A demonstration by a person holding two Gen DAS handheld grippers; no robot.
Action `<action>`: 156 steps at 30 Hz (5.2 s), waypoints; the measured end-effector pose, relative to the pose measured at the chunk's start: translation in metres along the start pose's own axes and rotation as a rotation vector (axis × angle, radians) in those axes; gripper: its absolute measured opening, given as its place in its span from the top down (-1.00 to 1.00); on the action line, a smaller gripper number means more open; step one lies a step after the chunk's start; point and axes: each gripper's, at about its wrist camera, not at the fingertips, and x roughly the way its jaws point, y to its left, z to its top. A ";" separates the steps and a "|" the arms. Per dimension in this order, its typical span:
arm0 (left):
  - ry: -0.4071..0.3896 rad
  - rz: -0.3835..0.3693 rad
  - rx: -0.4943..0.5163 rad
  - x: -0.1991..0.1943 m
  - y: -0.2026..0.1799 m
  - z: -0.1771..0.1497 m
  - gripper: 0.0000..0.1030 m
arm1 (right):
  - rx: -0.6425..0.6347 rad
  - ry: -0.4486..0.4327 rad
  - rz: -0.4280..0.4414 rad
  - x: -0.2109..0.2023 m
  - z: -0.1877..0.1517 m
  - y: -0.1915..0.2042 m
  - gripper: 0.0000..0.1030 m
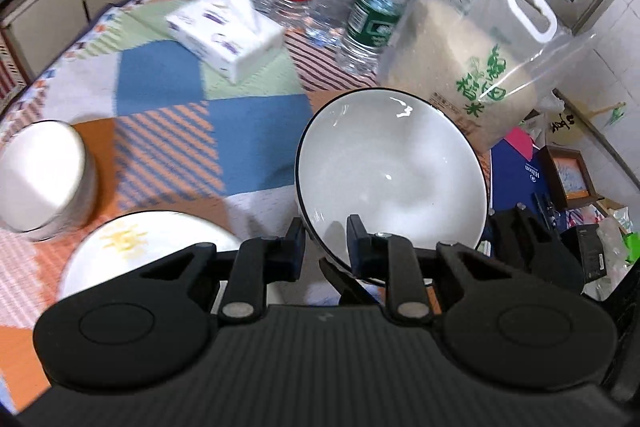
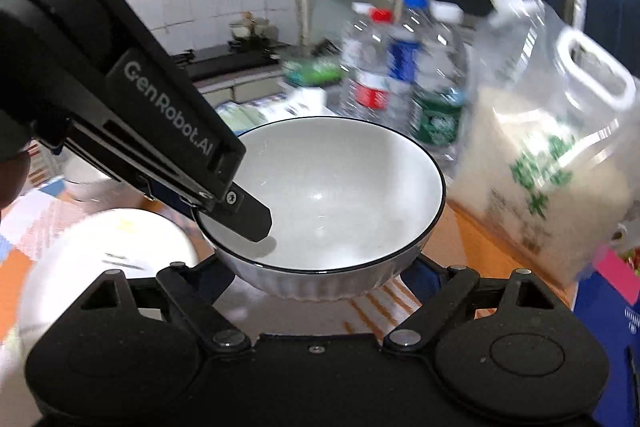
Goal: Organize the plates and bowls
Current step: 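Lower the bowl onto the bowl stack and open the right gripper, then grasp the rim of the stacked bowls with the right gripper and lift, then carry the bowl stack with the right gripper over the sun plate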
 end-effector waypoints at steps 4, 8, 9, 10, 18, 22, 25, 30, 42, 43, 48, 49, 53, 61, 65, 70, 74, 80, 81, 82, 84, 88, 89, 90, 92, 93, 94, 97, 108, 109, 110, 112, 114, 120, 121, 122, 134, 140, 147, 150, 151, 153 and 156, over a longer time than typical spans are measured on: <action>-0.005 0.029 -0.039 -0.033 0.025 -0.002 0.61 | -0.055 -0.018 0.047 -0.009 0.016 0.029 -0.78; -0.027 0.060 -0.045 -0.065 0.059 -0.004 0.61 | -0.098 -0.038 0.101 -0.014 0.031 0.061 -0.78; -0.030 0.067 -0.045 -0.071 0.066 -0.005 0.61 | -0.108 -0.043 0.115 -0.014 0.035 0.069 -0.78; -0.033 0.075 -0.047 -0.077 0.075 -0.005 0.61 | -0.121 -0.048 0.133 -0.013 0.039 0.079 -0.78; -0.044 0.162 -0.079 -0.099 0.144 0.004 0.61 | -0.172 -0.050 0.225 0.013 0.063 0.140 -0.76; -0.028 0.185 -0.096 -0.092 0.172 0.009 0.61 | -0.173 -0.033 0.244 0.034 0.071 0.164 -0.75; -0.018 0.202 -0.096 -0.084 0.190 0.015 0.61 | -0.171 -0.014 0.251 0.049 0.076 0.176 -0.74; 0.014 0.221 -0.094 -0.066 0.217 0.023 0.61 | -0.185 0.011 0.247 0.077 0.085 0.192 -0.74; 0.104 0.221 -0.071 -0.034 0.250 0.034 0.61 | -0.246 0.123 0.252 0.115 0.082 0.215 -0.71; 0.107 0.222 -0.067 -0.031 0.251 0.034 0.61 | -0.257 0.132 0.252 0.117 0.082 0.215 -0.71; 0.115 0.246 -0.033 -0.020 0.249 0.032 0.61 | -0.286 0.170 0.240 0.128 0.080 0.217 -0.71; 0.116 0.249 -0.025 -0.018 0.249 0.031 0.62 | -0.284 0.178 0.237 0.129 0.080 0.218 -0.71; 0.111 0.271 0.007 -0.012 0.247 0.029 0.61 | -0.283 0.185 0.223 0.131 0.081 0.219 -0.76; 0.055 0.277 0.027 -0.015 0.246 0.023 0.56 | -0.278 0.210 0.187 0.133 0.079 0.221 -0.85; -0.015 0.243 -0.021 -0.034 0.257 0.025 0.47 | -0.244 0.207 0.197 0.121 0.081 0.215 -0.85; -0.072 0.184 -0.141 -0.051 0.286 0.028 0.04 | -0.167 0.208 0.256 0.105 0.084 0.199 -0.86; -0.035 0.122 -0.267 -0.042 0.312 0.028 -0.11 | -0.209 0.228 0.263 0.109 0.083 0.198 -0.88; 0.048 0.052 -0.359 -0.013 0.327 0.015 -0.17 | -0.194 0.313 0.309 0.140 0.081 0.192 -0.88; 0.055 0.042 -0.370 -0.009 0.328 0.012 -0.17 | -0.195 0.333 0.326 0.145 0.080 0.192 -0.88; 0.061 0.025 -0.384 -0.004 0.329 0.010 -0.17 | -0.193 0.350 0.338 0.151 0.079 0.193 -0.88; 0.066 -0.001 -0.408 0.003 0.331 0.006 -0.17 | -0.199 0.365 0.342 0.158 0.079 0.196 -0.88; 0.060 -0.035 -0.424 0.017 0.334 0.002 -0.12 | -0.223 0.380 0.344 0.172 0.076 0.203 -0.89; 0.058 -0.044 -0.424 0.019 0.334 0.001 -0.11 | -0.217 0.386 0.344 0.176 0.075 0.202 -0.89; 0.057 -0.054 -0.425 0.022 0.335 0.000 -0.09 | -0.207 0.392 0.346 0.180 0.074 0.200 -0.89; 0.052 -0.077 -0.428 0.027 0.336 -0.001 -0.07 | -0.198 0.406 0.345 0.187 0.070 0.199 -0.89; 0.047 -0.090 -0.429 0.029 0.337 -0.002 -0.01 | -0.202 0.409 0.339 0.190 0.069 0.201 -0.89; 0.042 -0.098 -0.427 0.030 0.337 -0.002 0.04 | -0.206 0.408 0.336 0.191 0.068 0.202 -0.89; 0.027 -0.126 -0.416 0.033 0.337 -0.002 0.15 | -0.205 0.402 0.349 0.193 0.068 0.204 -0.86; 0.001 -0.158 -0.385 0.036 0.337 -0.004 0.18 | -0.181 0.361 0.372 0.196 0.065 0.201 -0.83; 0.003 -0.151 -0.378 0.035 0.335 -0.003 0.18 | -0.183 0.357 0.373 0.194 0.063 0.201 -0.83; 0.004 -0.145 -0.371 0.034 0.333 -0.003 0.18 | -0.185 0.353 0.375 0.193 0.063 0.200 -0.83; 0.004 -0.130 -0.338 0.030 0.328 -0.003 0.18 | -0.190 0.350 0.371 0.192 0.062 0.201 -0.83; 0.005 -0.115 -0.308 0.026 0.322 -0.002 0.18 | -0.197 0.339 0.366 0.188 0.060 0.202 -0.83; -0.011 -0.077 -0.268 -0.004 0.305 0.005 0.18 | -0.228 0.266 0.354 0.170 0.060 0.205 -0.82; -0.014 -0.077 -0.265 -0.011 0.302 0.006 0.18 | -0.214 0.252 0.358 0.165 0.063 0.203 -0.82; -0.017 -0.075 -0.257 -0.019 0.298 0.008 0.18 | -0.200 0.236 0.361 0.158 0.066 0.201 -0.82; -0.013 -0.109 -0.192 -0.077 0.229 -0.006 0.19 | -0.189 0.145 0.351 0.070 0.077 0.175 -0.80; 0.010 -0.118 -0.163 -0.080 0.190 -0.026 0.19 | -0.198 0.151 0.326 0.035 0.064 0.154 -0.78; 0.042 -0.133 -0.182 -0.069 0.166 -0.047 0.19 | -0.198 0.176 0.295 0.011 0.038 0.136 -0.76; 0.058 -0.141 -0.204 -0.060 0.163 -0.056 0.19 | -0.199 0.187 0.281 0.007 0.026 0.133 -0.76; 0.062 -0.141 -0.210 -0.057 0.162 -0.058 0.19 | -0.200 0.189 0.279 0.005 0.022 0.131 -0.76; 0.071 -0.133 -0.206 -0.049 0.158 -0.066 0.19 | -0.200 0.192 0.276 0.004 0.014 0.128 -0.76; 0.097 -0.118 -0.202 -0.036 0.156 -0.074 0.19 | -0.202 0.210 0.277 0.008 0.002 0.125 -0.76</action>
